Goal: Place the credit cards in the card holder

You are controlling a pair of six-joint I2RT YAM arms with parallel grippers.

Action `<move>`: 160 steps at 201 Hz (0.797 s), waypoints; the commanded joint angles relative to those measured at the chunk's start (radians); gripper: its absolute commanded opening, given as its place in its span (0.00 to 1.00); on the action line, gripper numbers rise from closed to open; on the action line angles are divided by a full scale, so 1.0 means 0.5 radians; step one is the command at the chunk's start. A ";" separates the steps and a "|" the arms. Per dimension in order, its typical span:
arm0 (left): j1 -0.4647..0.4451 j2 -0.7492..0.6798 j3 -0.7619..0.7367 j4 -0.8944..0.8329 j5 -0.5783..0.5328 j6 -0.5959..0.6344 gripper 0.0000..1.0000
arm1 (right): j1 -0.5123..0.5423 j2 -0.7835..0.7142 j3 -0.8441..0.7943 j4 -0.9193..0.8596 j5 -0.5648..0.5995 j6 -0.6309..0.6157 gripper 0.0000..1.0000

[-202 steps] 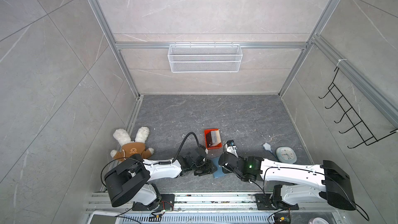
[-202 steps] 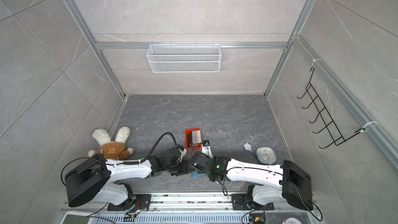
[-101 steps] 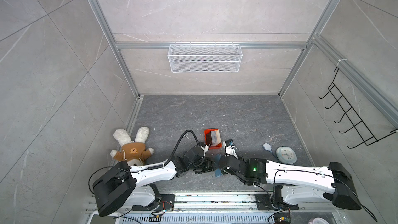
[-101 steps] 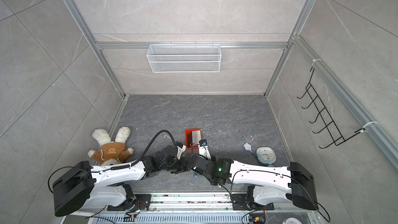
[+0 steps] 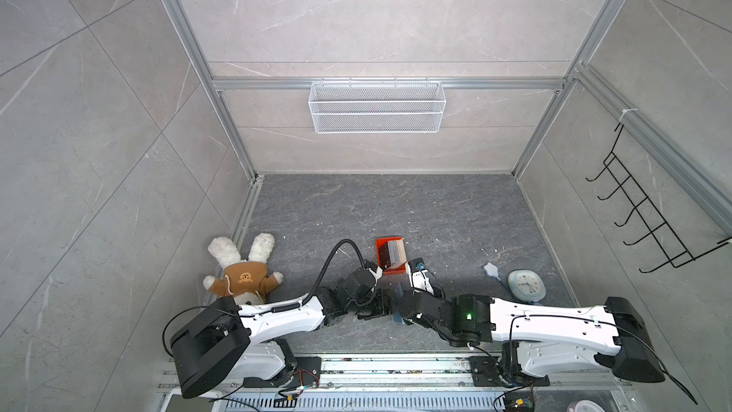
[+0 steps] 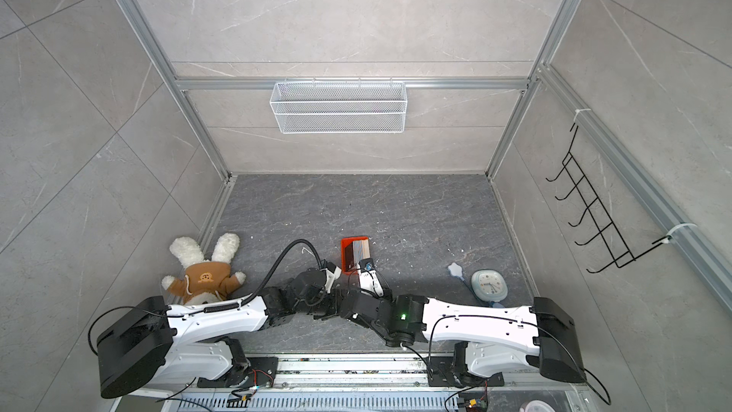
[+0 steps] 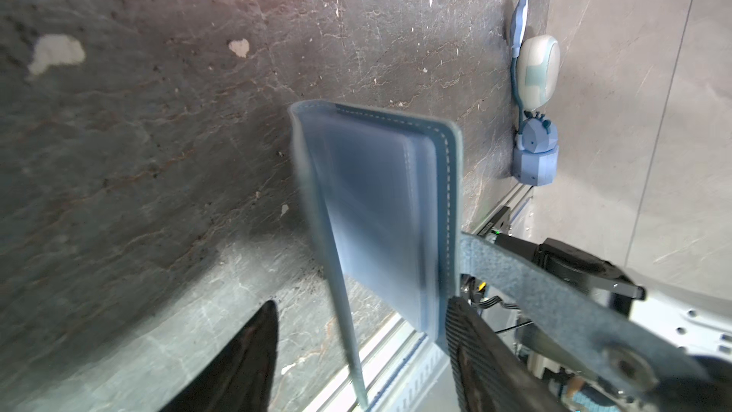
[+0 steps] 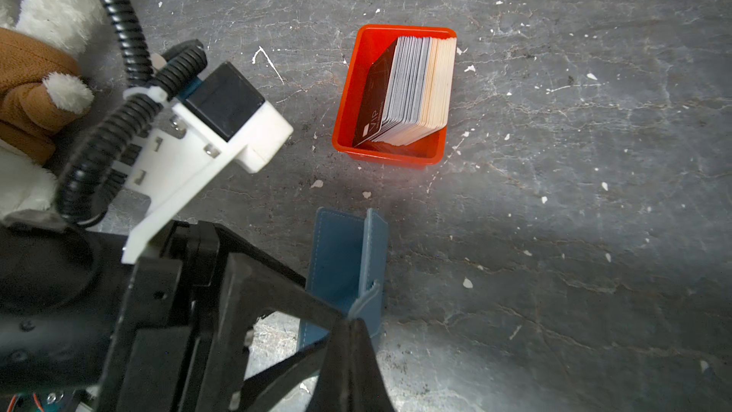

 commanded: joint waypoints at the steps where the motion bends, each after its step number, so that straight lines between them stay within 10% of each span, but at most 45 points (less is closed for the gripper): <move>1: -0.008 -0.025 0.024 -0.053 -0.047 0.004 0.57 | 0.012 0.044 0.061 -0.078 0.075 -0.008 0.00; 160: -0.005 0.098 -0.005 -0.047 -0.098 -0.021 0.55 | 0.012 0.162 -0.188 -0.284 0.204 0.296 0.00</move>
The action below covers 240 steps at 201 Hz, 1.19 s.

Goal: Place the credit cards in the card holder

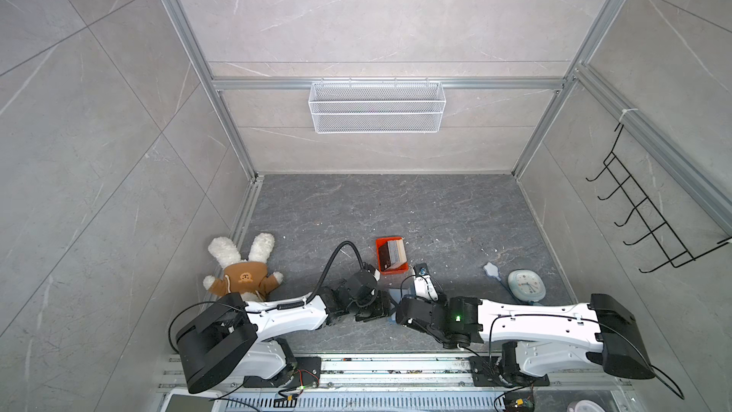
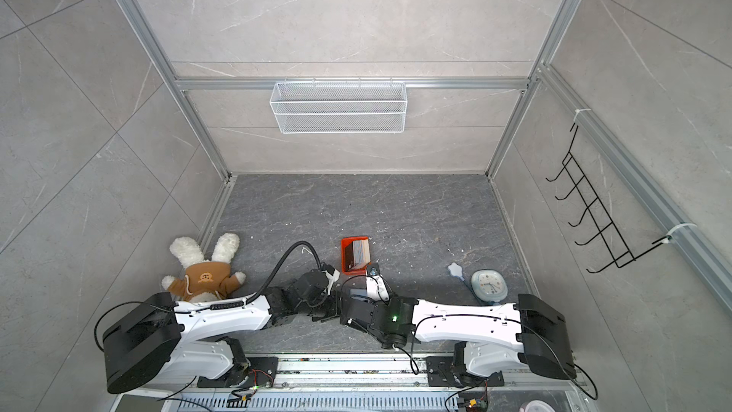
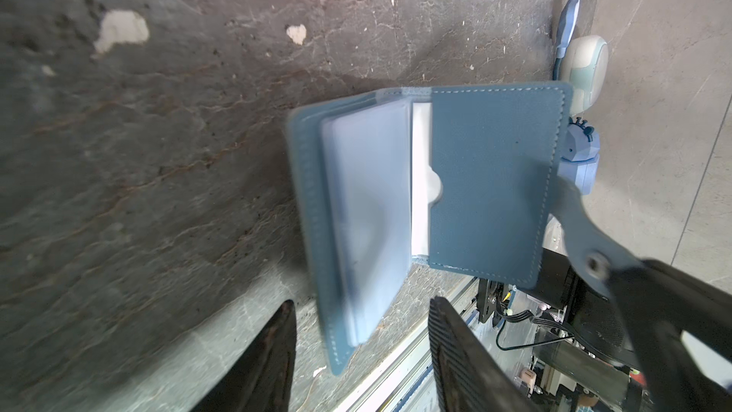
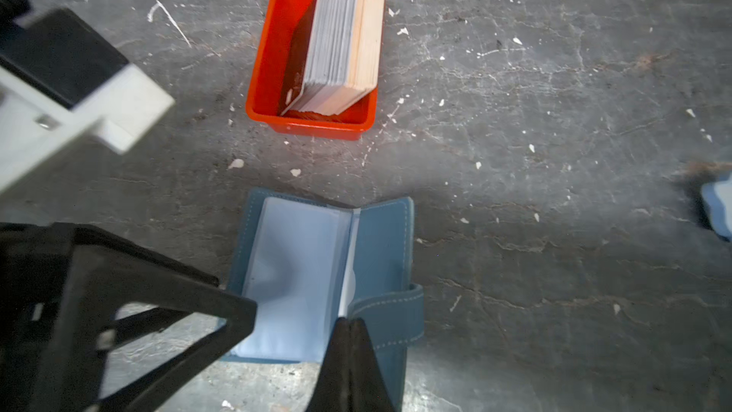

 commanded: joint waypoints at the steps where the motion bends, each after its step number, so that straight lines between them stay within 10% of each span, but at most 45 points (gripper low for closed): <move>1: -0.003 0.022 -0.006 0.014 -0.049 -0.016 0.55 | 0.008 0.025 -0.071 -0.069 0.048 0.082 0.00; 240: 0.066 0.017 0.095 0.155 0.141 0.211 0.29 | -0.016 0.192 -0.295 0.222 -0.024 0.076 0.00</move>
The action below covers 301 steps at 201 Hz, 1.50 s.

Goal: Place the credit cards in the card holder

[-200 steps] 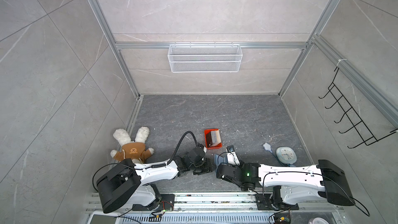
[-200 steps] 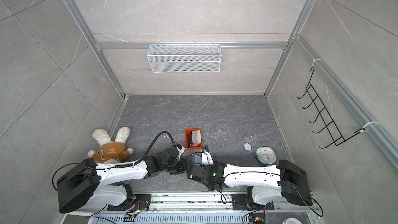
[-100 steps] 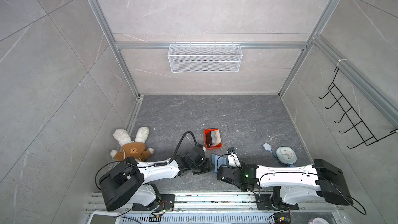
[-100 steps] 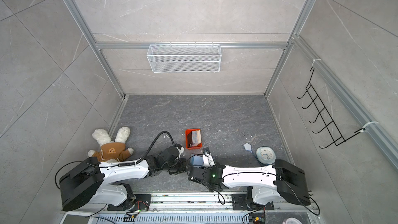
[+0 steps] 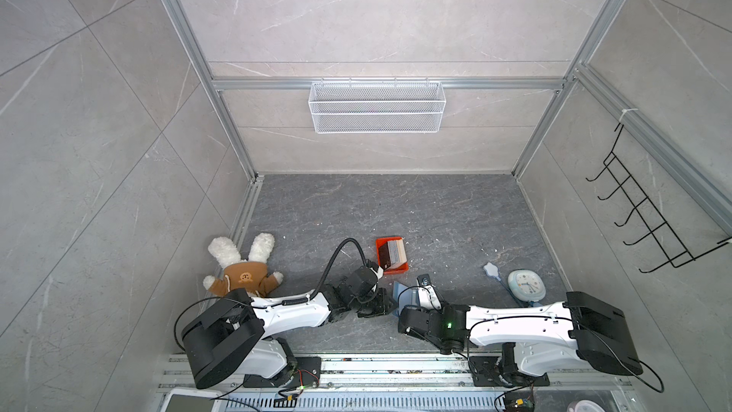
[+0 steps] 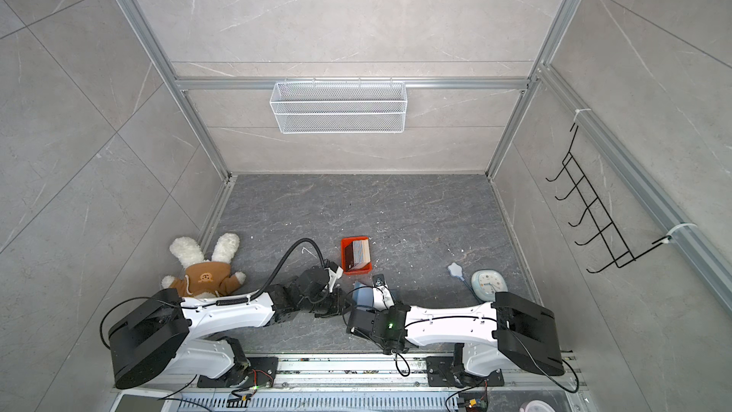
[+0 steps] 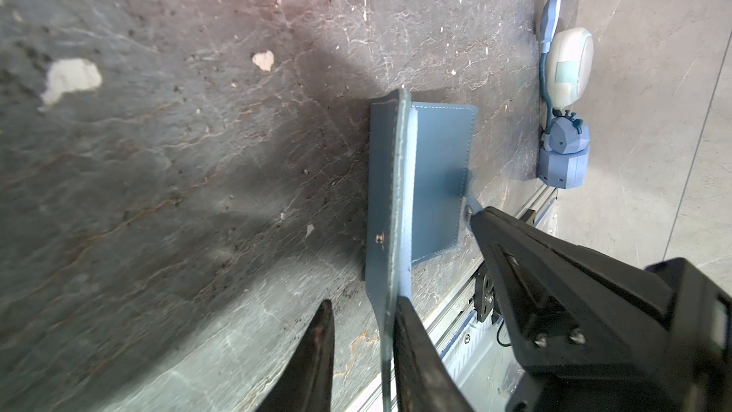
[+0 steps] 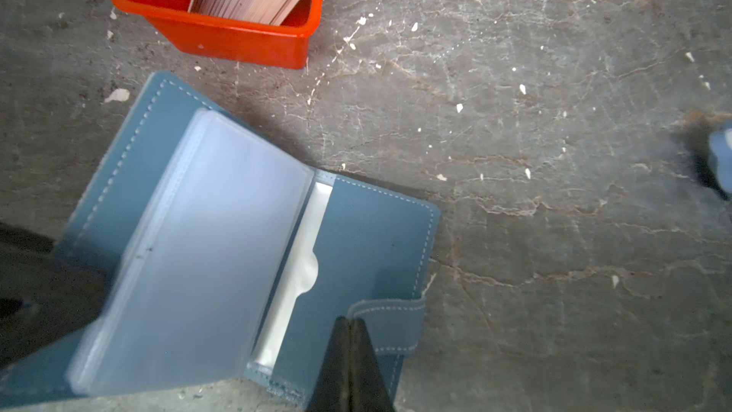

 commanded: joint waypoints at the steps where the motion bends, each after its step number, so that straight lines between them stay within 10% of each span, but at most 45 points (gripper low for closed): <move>1: 0.015 -0.057 0.067 0.059 0.064 0.086 0.28 | -0.008 0.039 -0.025 0.045 -0.012 0.018 0.00; 76: 0.025 -0.098 0.034 0.160 0.115 0.102 0.28 | -0.008 0.043 -0.067 0.082 -0.025 0.049 0.00; 167: 0.031 -0.043 0.055 0.158 0.124 0.106 0.00 | -0.008 -0.021 -0.077 0.123 -0.043 0.052 0.00; 301: -0.105 0.030 0.246 -0.191 -0.266 0.149 0.00 | -0.091 -0.694 -0.143 0.297 -0.078 -0.227 0.16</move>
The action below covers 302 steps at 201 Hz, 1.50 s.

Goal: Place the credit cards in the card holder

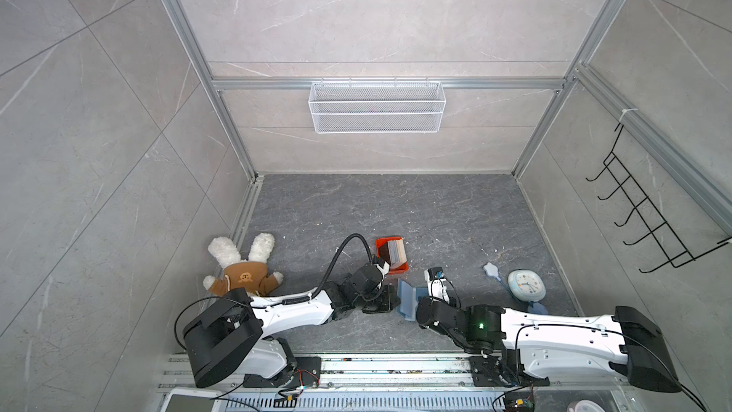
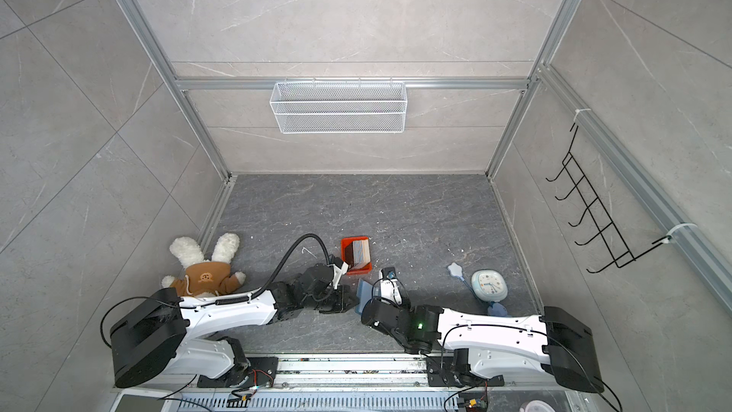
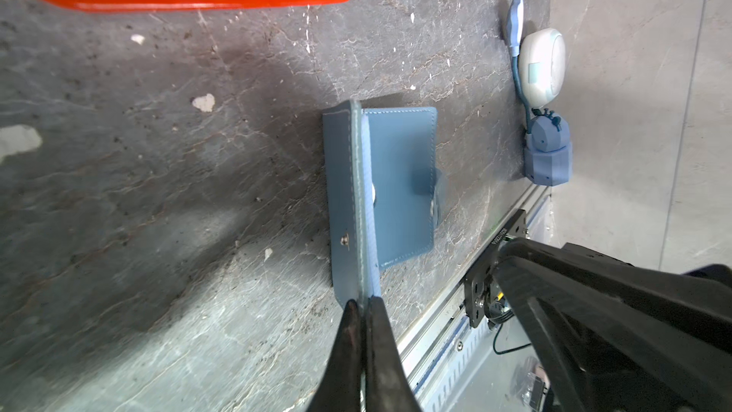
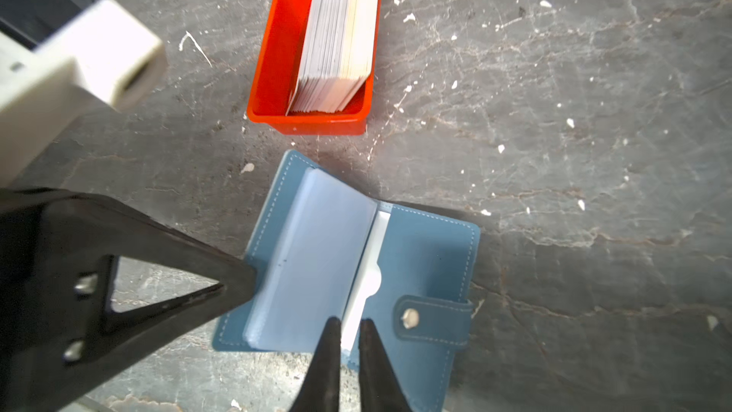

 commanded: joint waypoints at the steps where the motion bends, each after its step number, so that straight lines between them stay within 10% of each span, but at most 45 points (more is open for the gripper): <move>1: -0.029 0.006 0.097 -0.129 -0.152 0.061 0.00 | -0.010 -0.105 0.035 -0.025 0.051 -0.099 0.17; 98: -0.060 0.094 0.234 -0.294 -0.339 0.043 0.00 | -0.028 -0.663 -0.019 -0.140 0.192 -0.414 0.72; 302: -0.256 0.291 0.613 -0.667 -0.508 -0.055 0.00 | -0.378 -0.691 -0.288 0.125 -0.558 -0.228 0.60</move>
